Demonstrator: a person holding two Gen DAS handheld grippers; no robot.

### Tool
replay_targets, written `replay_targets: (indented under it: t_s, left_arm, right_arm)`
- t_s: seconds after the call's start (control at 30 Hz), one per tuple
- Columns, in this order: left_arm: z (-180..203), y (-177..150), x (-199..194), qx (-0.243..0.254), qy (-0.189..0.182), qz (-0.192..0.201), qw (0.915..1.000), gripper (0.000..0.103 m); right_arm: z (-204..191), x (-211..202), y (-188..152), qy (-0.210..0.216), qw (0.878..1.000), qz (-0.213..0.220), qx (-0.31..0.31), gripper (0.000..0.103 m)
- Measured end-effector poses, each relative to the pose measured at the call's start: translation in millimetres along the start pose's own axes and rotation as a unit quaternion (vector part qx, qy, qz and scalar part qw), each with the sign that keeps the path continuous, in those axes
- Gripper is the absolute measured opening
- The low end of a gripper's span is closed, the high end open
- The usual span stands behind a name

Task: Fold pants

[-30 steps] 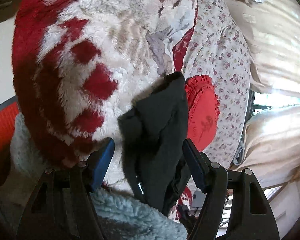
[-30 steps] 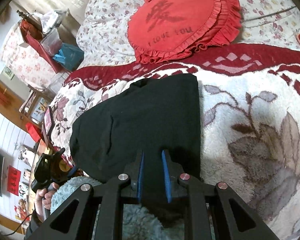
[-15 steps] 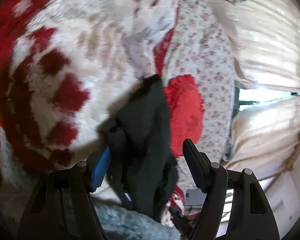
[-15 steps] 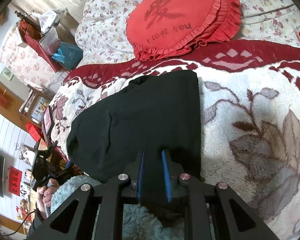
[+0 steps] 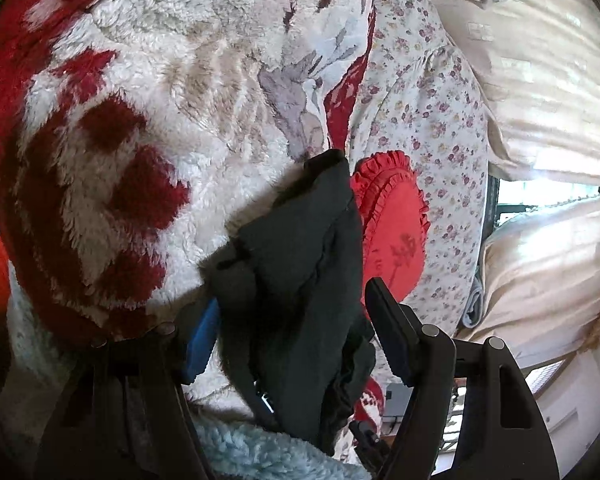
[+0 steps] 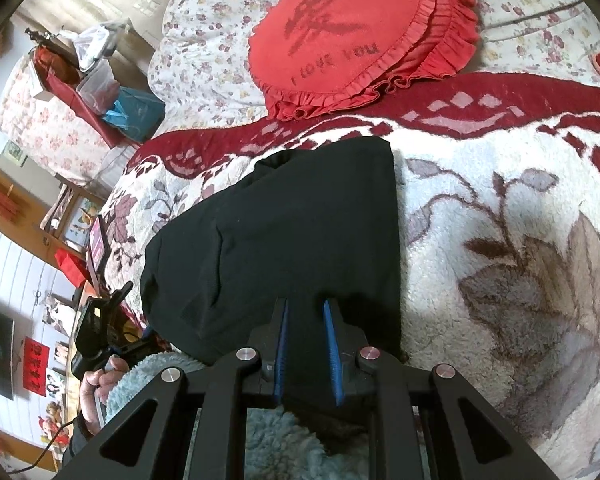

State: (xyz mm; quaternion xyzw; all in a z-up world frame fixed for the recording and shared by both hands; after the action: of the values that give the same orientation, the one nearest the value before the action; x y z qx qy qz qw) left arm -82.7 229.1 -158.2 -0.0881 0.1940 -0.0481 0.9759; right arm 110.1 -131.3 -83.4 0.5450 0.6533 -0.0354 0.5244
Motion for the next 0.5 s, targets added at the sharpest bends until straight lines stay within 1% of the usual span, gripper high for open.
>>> replay_targets:
  t_s: [0.03, 0.07, 0.1, 0.17, 0.2, 0.27, 0.3, 0.33, 0.4, 0.5]
  left_arm:
    - [0, 0, 0, 0.001, 0.004, 0.000, 1.0000, 0.064]
    - [-1, 0, 0, 0.002, 0.012, 0.004, 0.9999, 0.056]
    - [-2, 0, 0, 0.001, 0.022, 0.007, 0.9997, 0.052]
    - [-7, 1, -1, -0.001, 0.036, 0.010, 0.9993, 0.034]
    - [-9, 2, -2, -0.001, 0.041, 0.011, 0.9991, 0.032]
    - [-11, 2, -3, 0.003, 0.049, 0.014, 0.9987, 0.022]
    - [-11, 1, -4, 0.008, 0.055, 0.017, 0.9983, 0.021]
    - [-8, 0, -5, 0.020, 0.065, 0.024, 0.9974, 0.019]
    - [0, -4, -8, 0.046, 0.081, 0.036, 0.9950, 0.018]
    - [19, -14, -12, 0.111, 0.110, 0.060, 0.9859, 0.017]
  right_arm:
    - [-1, 0, 0, 0.000, 1.000, -0.001, 0.001, 0.016]
    - [0, 0, 0, 0.000, 1.000, -0.001, 0.000, 0.016]
    - [0, 1, 0, 0.000, 1.000, -0.002, 0.000, 0.016]
    - [-2, 1, -2, 0.001, 1.000, -0.003, 0.001, 0.016]
    - [-1, 1, -2, 0.001, 1.000, -0.003, 0.002, 0.016]
    - [0, 1, -2, 0.001, 1.000, -0.002, 0.005, 0.016]
    - [1, 1, -2, 0.001, 1.000, -0.003, 0.007, 0.016]
    - [1, 1, -2, 0.001, 1.000, -0.003, 0.008, 0.016]
    - [2, 2, -2, 0.001, 1.000, -0.004, 0.010, 0.016]
    - [4, 1, -2, 0.003, 1.000, -0.003, 0.016, 0.016]
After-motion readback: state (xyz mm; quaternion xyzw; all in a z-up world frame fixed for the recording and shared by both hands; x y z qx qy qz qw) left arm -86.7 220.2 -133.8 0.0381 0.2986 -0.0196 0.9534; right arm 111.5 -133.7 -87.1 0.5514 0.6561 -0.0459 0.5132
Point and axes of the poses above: each gripper's, at about its wrist camera, not at the fingertips, and x roughly the way its jaws point, z to its right, y to its top, the point moved 6 cm from there along x, roughly the way its jaws point, and after that the axes turned 13 degrees about -x, right-handed, at the moved point
